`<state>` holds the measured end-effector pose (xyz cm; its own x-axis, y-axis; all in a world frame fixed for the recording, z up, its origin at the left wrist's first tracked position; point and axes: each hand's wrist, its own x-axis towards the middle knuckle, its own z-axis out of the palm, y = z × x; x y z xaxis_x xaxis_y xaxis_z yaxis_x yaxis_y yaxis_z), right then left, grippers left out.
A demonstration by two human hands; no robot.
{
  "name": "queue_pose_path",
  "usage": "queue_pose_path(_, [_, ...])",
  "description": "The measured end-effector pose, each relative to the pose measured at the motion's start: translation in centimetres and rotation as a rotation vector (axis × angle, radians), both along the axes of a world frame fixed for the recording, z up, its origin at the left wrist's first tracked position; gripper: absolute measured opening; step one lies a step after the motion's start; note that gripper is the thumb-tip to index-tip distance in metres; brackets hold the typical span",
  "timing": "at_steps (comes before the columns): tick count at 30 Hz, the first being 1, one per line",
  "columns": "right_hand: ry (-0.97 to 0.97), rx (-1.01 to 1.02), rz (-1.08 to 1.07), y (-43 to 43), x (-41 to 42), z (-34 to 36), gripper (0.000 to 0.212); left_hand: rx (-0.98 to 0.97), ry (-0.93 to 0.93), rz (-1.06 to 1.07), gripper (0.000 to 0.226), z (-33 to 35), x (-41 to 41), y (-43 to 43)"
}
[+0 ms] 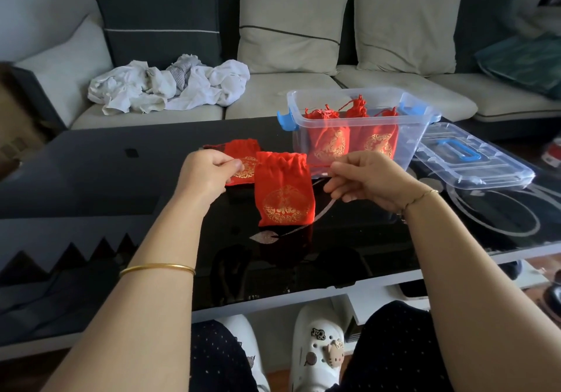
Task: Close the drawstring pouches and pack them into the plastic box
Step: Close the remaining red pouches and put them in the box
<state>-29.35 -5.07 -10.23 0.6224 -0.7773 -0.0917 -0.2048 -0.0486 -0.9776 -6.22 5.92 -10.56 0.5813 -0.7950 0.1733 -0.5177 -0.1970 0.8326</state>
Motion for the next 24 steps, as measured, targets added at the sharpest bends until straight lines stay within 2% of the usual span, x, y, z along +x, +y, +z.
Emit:
queue_pose_path(3, [-0.058, 0.095, -0.099, -0.4, 0.1, -0.5, 0.024, 0.078, 0.392, -0.008, 0.014, 0.1, 0.1, 0.1])
queue_pose_path(6, [-0.252, 0.387, -0.112, -0.7, 0.5, -0.9, 0.033, 0.101, 0.734, 0.017, 0.019, 0.1, 0.0, 0.1])
queue_pose_path(8, [-0.460, 0.598, -0.145, -1.0, 0.7, -1.0, 0.037, 0.010, 1.065, 0.038, 0.022, 0.2, 0.2, -0.1])
queue_pose_path(10, [-0.663, 0.769, -0.241, -1.3, 1.1, -1.1, 0.038, -0.163, 1.388, 0.066, 0.026, 0.5, 0.2, -0.1])
queue_pose_path(12, [-0.758, 0.831, -0.316, -1.4, 1.4, -1.2, 0.036, -0.304, 1.496, 0.068, 0.026, 0.9, -0.1, -0.4])
queue_pose_path(14, [-0.712, 0.745, -0.343, -1.3, 1.7, -1.0, 0.035, -0.395, 1.411, -0.004, 0.029, 1.5, -0.9, -0.8])
queue_pose_path(17, [-0.539, 0.426, -0.347, -0.4, 2.1, 0.4, 0.028, -0.433, 1.155, -0.174, 0.027, 2.8, -2.6, -1.2])
queue_pose_path(20, [-0.467, 0.101, -0.313, 1.0, 3.0, 2.2, 0.027, -0.306, 0.843, -0.313, 0.019, 3.8, -4.2, -1.1])
queue_pose_path(24, [-0.378, -0.182, -0.202, 2.3, 4.9, 3.3, 0.029, -0.103, 0.446, -0.391, 0.010, 3.4, -5.6, -1.2])
